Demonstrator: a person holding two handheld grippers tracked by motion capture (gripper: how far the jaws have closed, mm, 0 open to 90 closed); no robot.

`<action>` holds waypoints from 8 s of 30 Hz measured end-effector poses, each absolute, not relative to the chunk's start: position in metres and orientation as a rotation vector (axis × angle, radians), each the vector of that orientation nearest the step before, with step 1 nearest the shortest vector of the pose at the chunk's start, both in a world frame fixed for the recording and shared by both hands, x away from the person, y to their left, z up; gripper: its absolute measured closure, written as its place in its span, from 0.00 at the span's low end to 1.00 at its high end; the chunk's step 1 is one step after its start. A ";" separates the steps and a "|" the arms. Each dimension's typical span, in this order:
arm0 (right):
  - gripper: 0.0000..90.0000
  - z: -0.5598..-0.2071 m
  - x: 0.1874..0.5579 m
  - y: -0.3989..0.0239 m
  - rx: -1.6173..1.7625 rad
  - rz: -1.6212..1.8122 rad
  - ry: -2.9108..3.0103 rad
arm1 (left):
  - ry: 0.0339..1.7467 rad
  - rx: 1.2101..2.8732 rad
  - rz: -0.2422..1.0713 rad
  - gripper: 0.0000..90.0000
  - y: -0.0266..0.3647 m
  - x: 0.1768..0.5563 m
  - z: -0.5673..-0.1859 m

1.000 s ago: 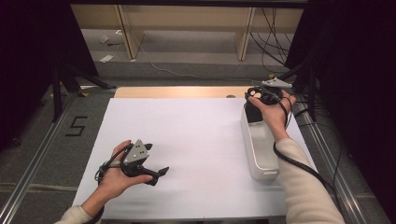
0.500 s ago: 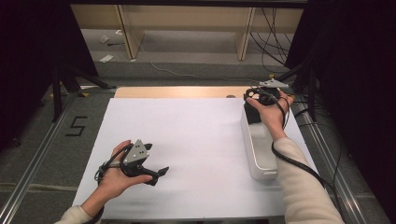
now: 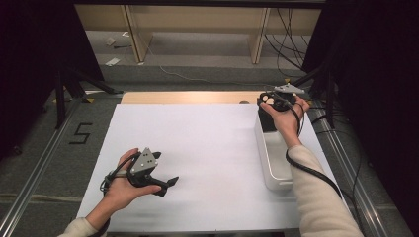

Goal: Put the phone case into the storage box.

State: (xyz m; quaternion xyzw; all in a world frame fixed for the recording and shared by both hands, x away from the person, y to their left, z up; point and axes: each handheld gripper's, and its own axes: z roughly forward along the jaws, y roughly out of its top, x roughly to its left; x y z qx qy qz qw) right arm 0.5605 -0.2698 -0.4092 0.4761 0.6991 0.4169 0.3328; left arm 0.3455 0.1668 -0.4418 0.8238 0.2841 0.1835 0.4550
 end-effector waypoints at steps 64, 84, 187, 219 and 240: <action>0.16 -0.378 0.545 -0.261 1.077 1.258 1.683 | 0.701 2.030 0.456 0.01 0.167 0.345 -0.441; 0.17 -0.375 0.515 -0.244 1.012 1.348 1.805 | 0.703 2.029 0.458 0.01 0.167 0.345 -0.440; 0.19 -0.394 0.360 -0.253 0.781 1.516 2.076 | 0.738 2.012 0.462 0.01 0.169 0.346 -0.440; 0.19 -0.401 0.338 -0.259 0.739 1.506 2.072 | 0.739 2.013 0.462 0.01 0.169 0.345 -0.440; 0.19 -0.404 0.337 -0.259 0.746 1.515 2.084 | 0.737 2.014 0.461 0.01 0.169 0.345 -0.440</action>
